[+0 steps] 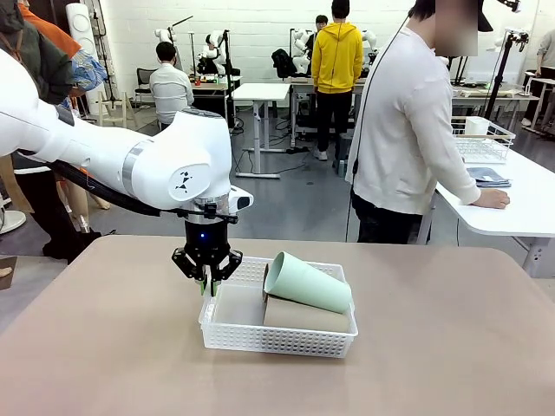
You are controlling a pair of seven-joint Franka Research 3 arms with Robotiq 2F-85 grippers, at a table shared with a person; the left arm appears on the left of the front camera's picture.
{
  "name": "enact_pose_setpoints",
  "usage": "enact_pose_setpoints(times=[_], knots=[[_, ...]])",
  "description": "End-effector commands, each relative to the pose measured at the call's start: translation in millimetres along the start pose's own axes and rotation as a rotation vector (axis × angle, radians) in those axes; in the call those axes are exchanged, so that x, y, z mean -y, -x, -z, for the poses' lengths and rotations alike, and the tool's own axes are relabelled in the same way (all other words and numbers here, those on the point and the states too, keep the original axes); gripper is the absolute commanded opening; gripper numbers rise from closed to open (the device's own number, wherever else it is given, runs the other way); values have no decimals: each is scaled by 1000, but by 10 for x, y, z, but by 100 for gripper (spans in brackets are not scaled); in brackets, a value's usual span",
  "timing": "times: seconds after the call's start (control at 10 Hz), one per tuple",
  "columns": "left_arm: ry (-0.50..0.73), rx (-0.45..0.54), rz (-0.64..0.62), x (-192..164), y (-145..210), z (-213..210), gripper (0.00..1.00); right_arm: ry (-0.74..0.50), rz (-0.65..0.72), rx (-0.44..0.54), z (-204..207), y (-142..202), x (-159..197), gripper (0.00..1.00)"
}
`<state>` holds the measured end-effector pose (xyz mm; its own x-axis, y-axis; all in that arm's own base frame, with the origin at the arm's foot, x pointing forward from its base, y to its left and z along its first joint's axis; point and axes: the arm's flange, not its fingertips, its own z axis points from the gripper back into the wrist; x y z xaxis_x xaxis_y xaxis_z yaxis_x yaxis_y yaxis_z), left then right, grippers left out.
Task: Clean and organize the cups into the basket.
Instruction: Move the Organizing basket back to the left side of the table.
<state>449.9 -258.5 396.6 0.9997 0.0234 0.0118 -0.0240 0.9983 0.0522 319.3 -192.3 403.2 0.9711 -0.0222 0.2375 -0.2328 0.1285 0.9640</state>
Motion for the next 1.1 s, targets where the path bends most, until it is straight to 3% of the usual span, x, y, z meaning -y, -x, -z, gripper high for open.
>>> enact_pose_setpoints(times=[0.0,0.1,0.2,1.0], knots=[[0,6,-12,20,9,-9,0,-19,16,58,-204,-39,-19,100],[0,6,-12,20,9,-9,0,-31,0,74,-247,-54,13,100],[0,6,-12,20,9,-9,0,-2,8,21,-94,15,-15,100],[0,6,-12,20,9,-9,0,-2,8,21,-94,15,-15,100]])
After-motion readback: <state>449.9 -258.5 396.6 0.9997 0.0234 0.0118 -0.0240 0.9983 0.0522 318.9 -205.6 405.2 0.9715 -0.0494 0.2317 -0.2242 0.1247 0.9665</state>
